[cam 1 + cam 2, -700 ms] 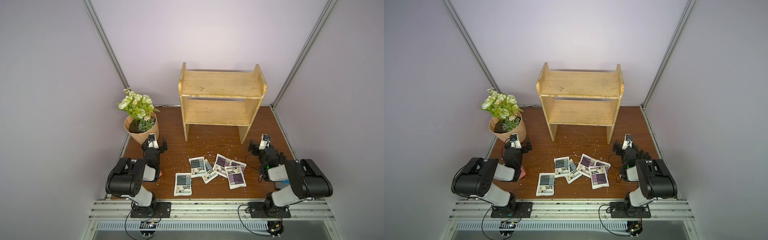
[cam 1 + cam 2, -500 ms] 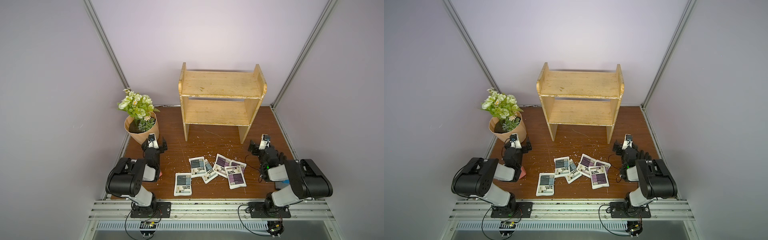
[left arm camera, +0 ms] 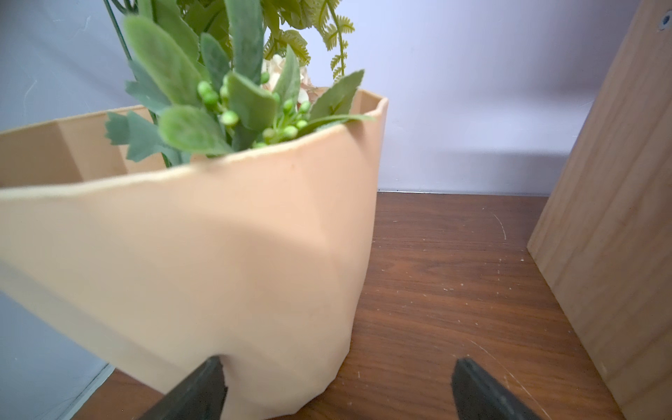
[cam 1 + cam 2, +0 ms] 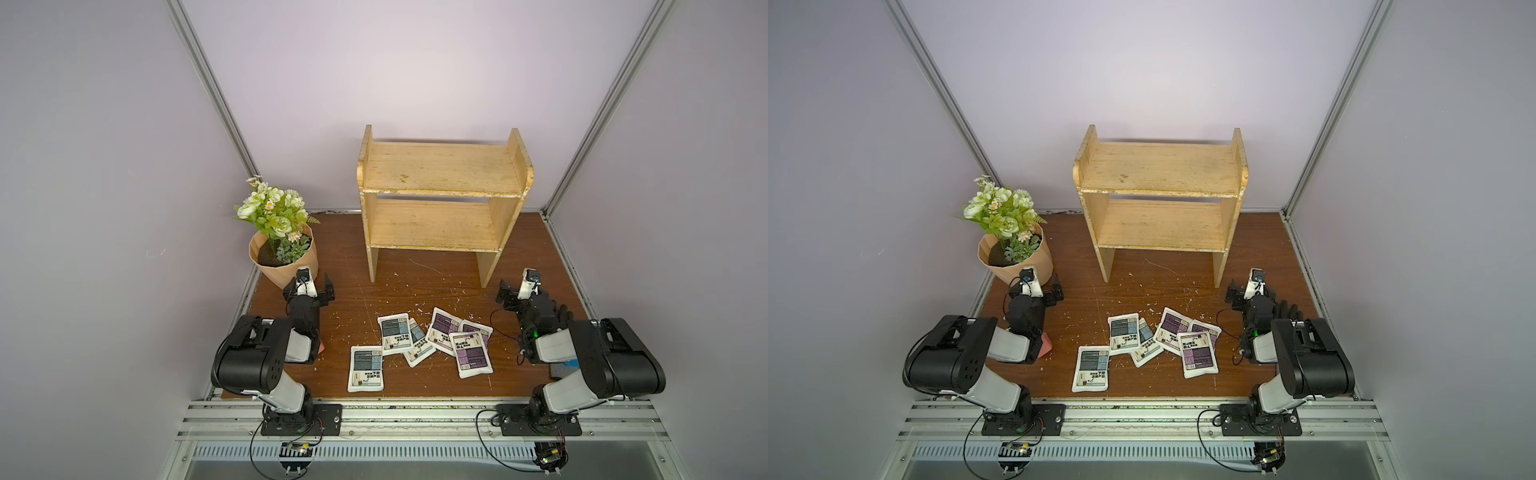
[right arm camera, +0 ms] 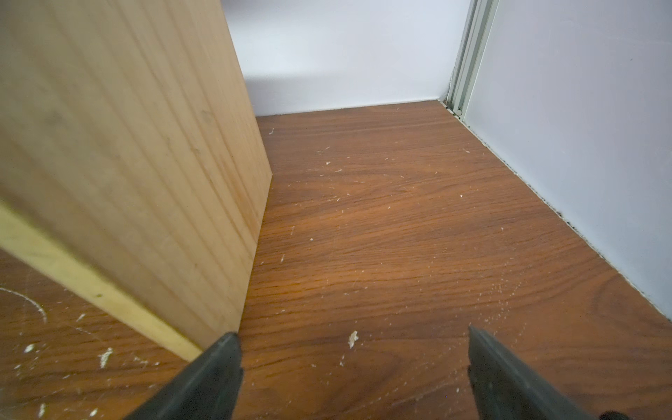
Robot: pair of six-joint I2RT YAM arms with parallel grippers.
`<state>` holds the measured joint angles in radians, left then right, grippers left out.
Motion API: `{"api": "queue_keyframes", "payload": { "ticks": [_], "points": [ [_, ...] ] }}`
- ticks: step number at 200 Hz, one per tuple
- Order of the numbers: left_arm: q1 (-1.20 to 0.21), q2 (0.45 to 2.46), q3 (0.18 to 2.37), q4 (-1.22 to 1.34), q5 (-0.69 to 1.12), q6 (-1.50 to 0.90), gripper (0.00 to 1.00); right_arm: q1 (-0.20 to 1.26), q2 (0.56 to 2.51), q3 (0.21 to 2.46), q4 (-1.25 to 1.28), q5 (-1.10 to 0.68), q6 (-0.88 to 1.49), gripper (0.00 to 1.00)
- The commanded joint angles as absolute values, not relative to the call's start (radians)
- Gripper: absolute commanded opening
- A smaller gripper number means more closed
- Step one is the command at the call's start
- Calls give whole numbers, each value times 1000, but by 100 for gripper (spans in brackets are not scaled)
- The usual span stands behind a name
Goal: Place the bagged coffee beans on the shelf by color
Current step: Pick up the bagged coffee beans at the center of the board.
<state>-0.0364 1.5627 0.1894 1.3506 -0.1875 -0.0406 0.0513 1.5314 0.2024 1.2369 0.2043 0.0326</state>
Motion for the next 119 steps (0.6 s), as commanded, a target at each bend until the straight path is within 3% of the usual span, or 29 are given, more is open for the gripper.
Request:
{"api": "queue_keyframes", "payload": {
  "ticks": [1,119],
  "points": [
    [-32,1560,184,1371,-188,-38,100,56,1512,220,1261,209,23,99],
    [-33,1560,188,1368,-187,-36,100,55,1509,215,1272,206,23,99]
  ]
}}
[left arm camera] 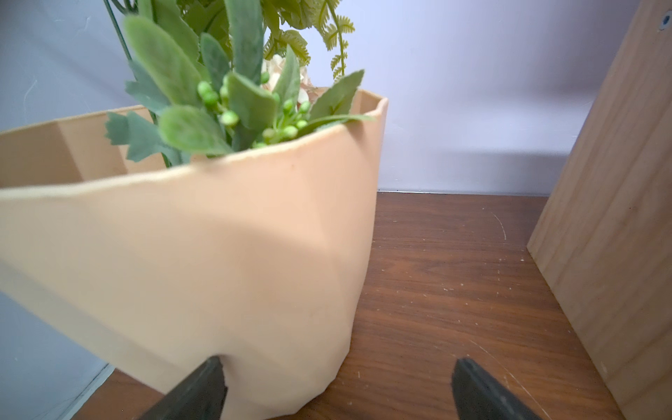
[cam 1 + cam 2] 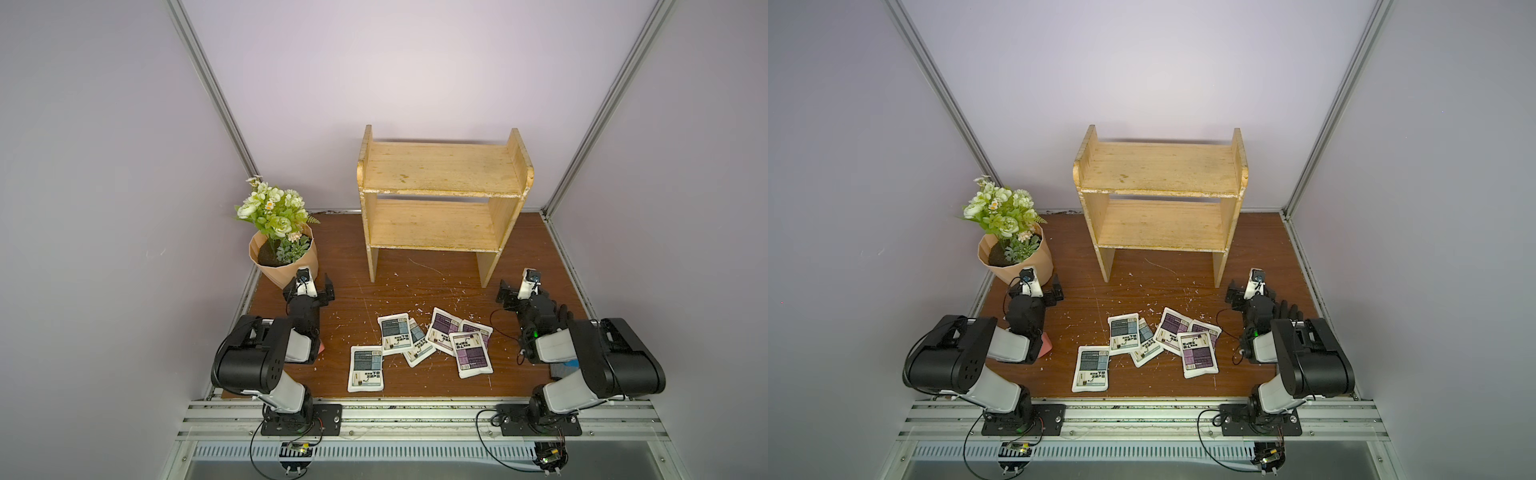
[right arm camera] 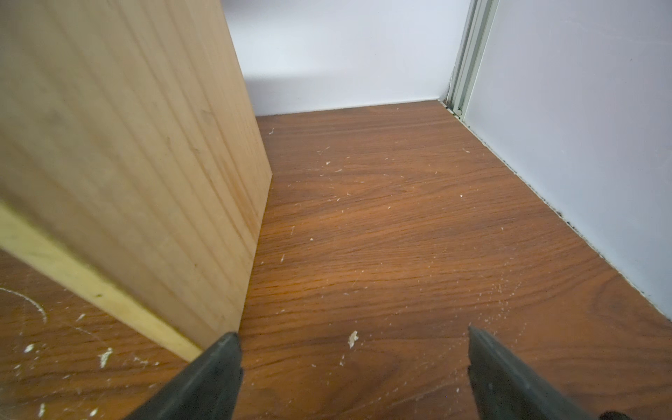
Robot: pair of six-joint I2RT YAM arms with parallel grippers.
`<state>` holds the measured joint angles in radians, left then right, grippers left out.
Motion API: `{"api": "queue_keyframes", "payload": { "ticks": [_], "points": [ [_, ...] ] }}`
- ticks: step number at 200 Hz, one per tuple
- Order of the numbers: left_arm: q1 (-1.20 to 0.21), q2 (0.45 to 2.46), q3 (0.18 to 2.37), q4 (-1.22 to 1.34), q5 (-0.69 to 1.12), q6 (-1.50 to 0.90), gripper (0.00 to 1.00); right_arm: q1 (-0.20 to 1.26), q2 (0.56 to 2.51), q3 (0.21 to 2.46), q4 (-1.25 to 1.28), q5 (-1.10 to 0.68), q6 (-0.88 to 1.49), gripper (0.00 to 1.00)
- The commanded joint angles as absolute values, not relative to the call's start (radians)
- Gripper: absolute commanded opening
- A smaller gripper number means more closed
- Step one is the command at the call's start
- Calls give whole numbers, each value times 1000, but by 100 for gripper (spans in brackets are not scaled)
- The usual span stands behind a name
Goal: Place the bagged coffee beans on the shelf by color
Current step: Pick up the bagged coffee beans at the center of the board.
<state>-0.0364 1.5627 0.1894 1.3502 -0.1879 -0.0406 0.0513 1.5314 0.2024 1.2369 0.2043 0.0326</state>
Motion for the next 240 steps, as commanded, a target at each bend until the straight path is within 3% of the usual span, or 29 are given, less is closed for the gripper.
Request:
{"api": "queue_keyframes", "payload": {
  "ticks": [1,25,40,59,78,101,133,189,212,240],
  "points": [
    [-33,1560,188,1368,-187,-36,100,55,1509,214,1271,207,23,99],
    [-35,1555,186,1373,-204,-38,100,55,1502,209,1277,205,20,96],
    [-50,1482,234,1231,-281,-48,100,55,1448,222,1226,214,22,94],
    [-109,1376,308,1037,-322,13,100,56,1322,355,808,247,65,88],
    [-170,1294,338,942,-359,65,100,70,1291,465,544,305,142,65],
    [-286,1220,361,822,-512,-30,100,90,1244,542,275,388,362,63],
    [-498,1138,425,491,-503,-240,100,111,1159,630,-161,388,494,65],
    [-932,1230,494,314,-459,-363,100,139,972,681,-581,62,587,65],
    [-1015,1327,580,271,-332,-301,100,158,969,653,-620,-140,624,66],
    [-1023,1394,658,262,-50,-282,100,207,968,603,-611,-282,627,63]
  ]
}}
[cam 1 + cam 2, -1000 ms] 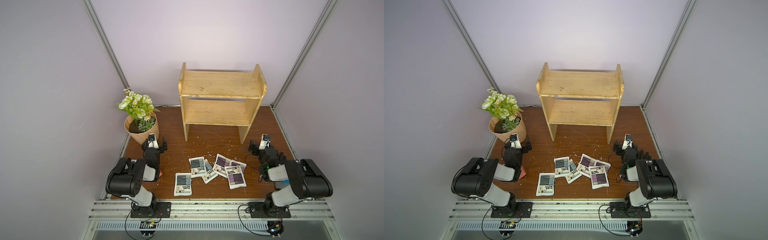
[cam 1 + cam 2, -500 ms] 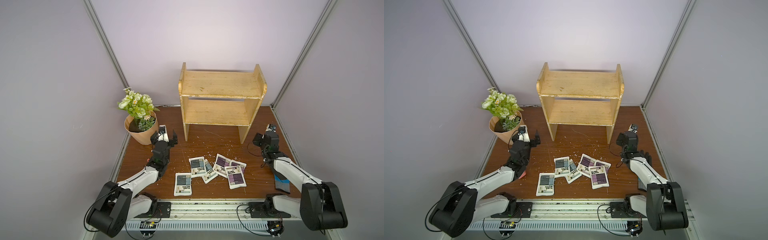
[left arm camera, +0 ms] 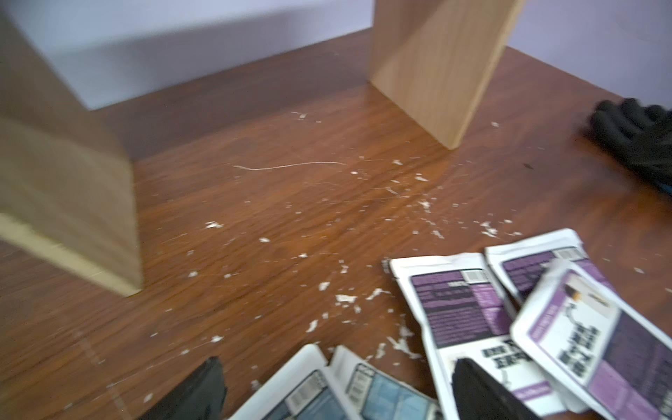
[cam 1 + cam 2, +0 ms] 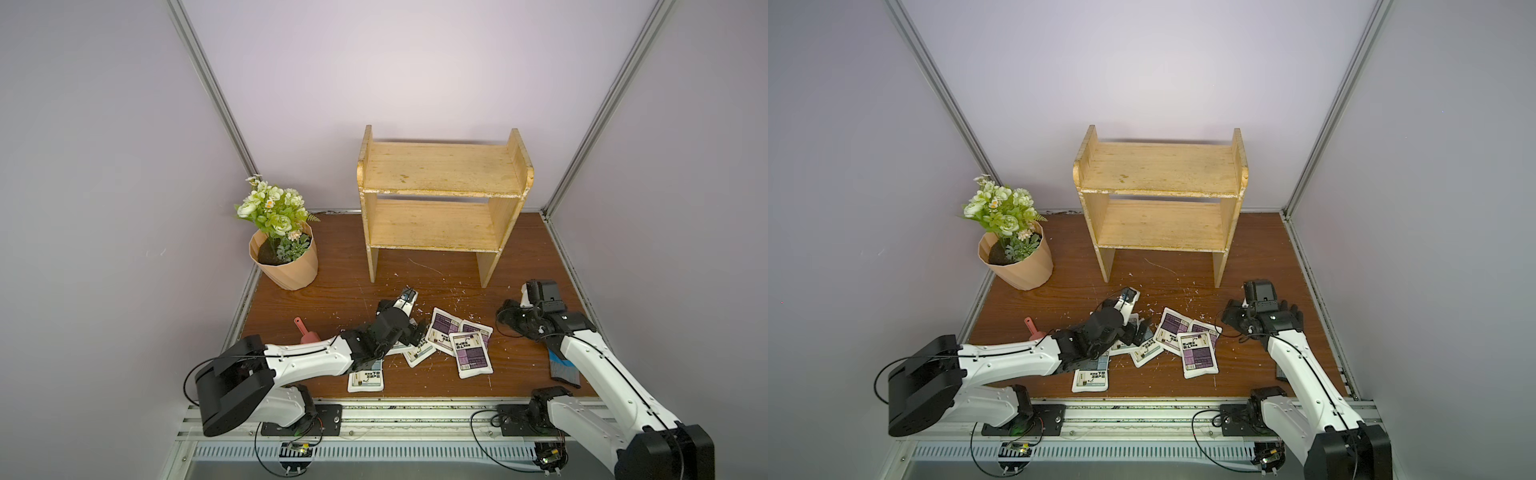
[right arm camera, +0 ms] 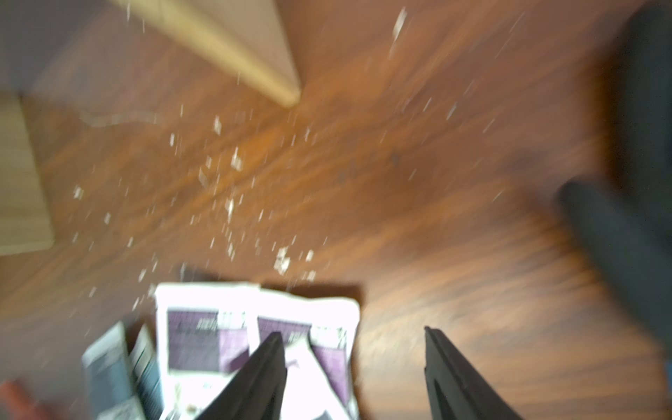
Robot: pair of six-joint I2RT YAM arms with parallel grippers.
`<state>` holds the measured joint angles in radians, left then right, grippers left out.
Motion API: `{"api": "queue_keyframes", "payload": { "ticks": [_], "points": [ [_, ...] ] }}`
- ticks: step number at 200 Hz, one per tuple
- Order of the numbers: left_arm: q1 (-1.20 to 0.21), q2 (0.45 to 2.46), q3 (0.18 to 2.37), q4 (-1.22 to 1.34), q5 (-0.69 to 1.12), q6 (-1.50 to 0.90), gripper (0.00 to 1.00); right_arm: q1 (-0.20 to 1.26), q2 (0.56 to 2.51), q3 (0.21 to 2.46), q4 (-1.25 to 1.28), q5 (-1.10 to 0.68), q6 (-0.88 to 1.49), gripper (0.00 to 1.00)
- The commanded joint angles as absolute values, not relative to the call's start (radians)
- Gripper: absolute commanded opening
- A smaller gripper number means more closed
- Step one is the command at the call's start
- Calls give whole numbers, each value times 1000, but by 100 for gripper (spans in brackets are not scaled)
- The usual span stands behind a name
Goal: Place the bagged coffee beans on the shelf by color
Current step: Pick up the bagged coffee beans at the center of the board.
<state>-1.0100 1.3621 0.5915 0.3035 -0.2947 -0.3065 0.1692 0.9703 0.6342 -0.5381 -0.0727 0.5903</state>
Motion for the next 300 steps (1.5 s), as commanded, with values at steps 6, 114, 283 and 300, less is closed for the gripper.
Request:
{"api": "queue_keyframes", "payload": {
  "ticks": [6,114,283,300],
  "points": [
    [-1025,1404,675,251,-9,-280,100,213,968,599,-615,-288,618,62],
    [-1074,1646,782,213,271,-405,98,241,868,428,-589,-405,584,55],
    [-1089,1734,800,239,323,-492,92,246,892,342,-435,-469,603,50],
    [-1096,1745,811,233,330,-492,88,253,890,344,-432,-481,600,44]
  ]
}}
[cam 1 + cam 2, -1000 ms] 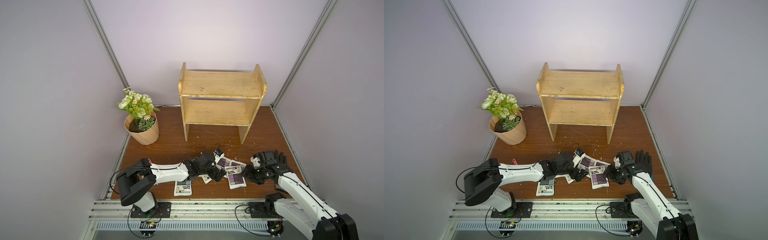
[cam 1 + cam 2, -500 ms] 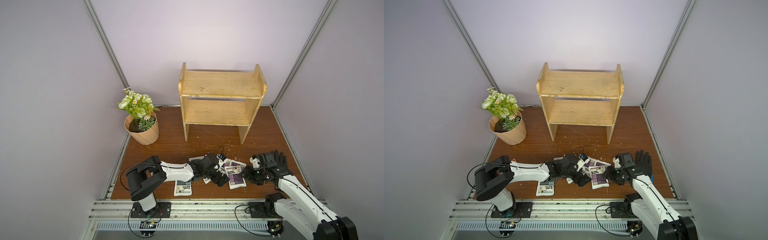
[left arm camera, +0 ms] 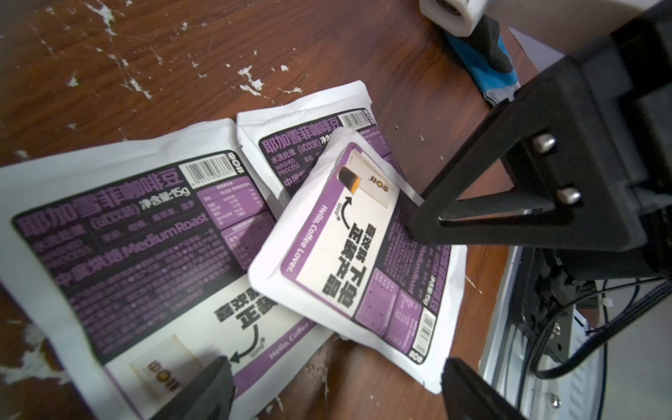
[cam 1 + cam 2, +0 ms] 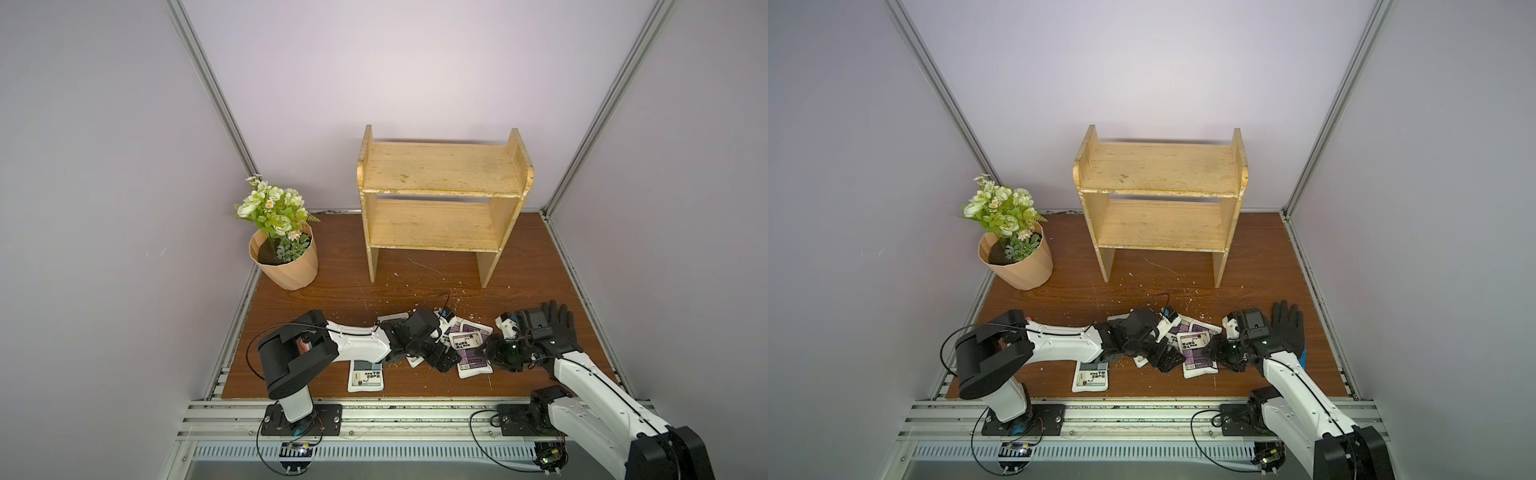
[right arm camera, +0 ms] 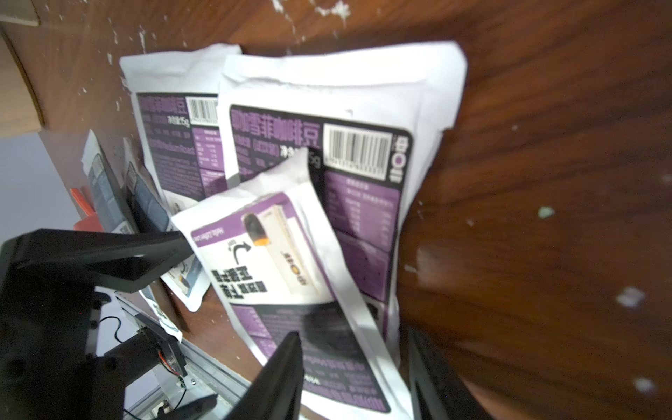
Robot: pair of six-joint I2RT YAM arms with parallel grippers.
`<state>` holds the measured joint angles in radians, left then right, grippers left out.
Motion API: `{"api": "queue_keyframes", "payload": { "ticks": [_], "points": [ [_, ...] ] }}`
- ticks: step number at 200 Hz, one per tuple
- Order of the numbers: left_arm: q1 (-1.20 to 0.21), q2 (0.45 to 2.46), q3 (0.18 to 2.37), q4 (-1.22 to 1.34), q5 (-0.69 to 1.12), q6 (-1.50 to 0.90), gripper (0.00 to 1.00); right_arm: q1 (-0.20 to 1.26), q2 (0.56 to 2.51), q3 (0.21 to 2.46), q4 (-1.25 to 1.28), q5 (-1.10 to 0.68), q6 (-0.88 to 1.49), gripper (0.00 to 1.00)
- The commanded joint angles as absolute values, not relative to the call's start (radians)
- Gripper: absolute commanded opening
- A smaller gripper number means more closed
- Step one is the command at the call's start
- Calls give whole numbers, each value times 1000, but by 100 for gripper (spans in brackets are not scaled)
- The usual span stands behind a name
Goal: Place the bagged coffee beans on the shelf by color
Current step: Pick up the bagged coffee beans at the center of the board.
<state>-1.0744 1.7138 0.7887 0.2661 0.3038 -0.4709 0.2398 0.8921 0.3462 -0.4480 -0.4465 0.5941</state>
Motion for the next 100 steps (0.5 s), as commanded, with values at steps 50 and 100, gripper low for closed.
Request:
{"api": "queue_keyframes", "payload": {
  "ticks": [50,100],
  "points": [
    [-1113,1778,832,219,333,-474,77,287,870,351,-385,-611,578,28],
    [-1113,1765,805,242,343,-472,44,330,888,353,-362,-609,589,27]
  ]
}}
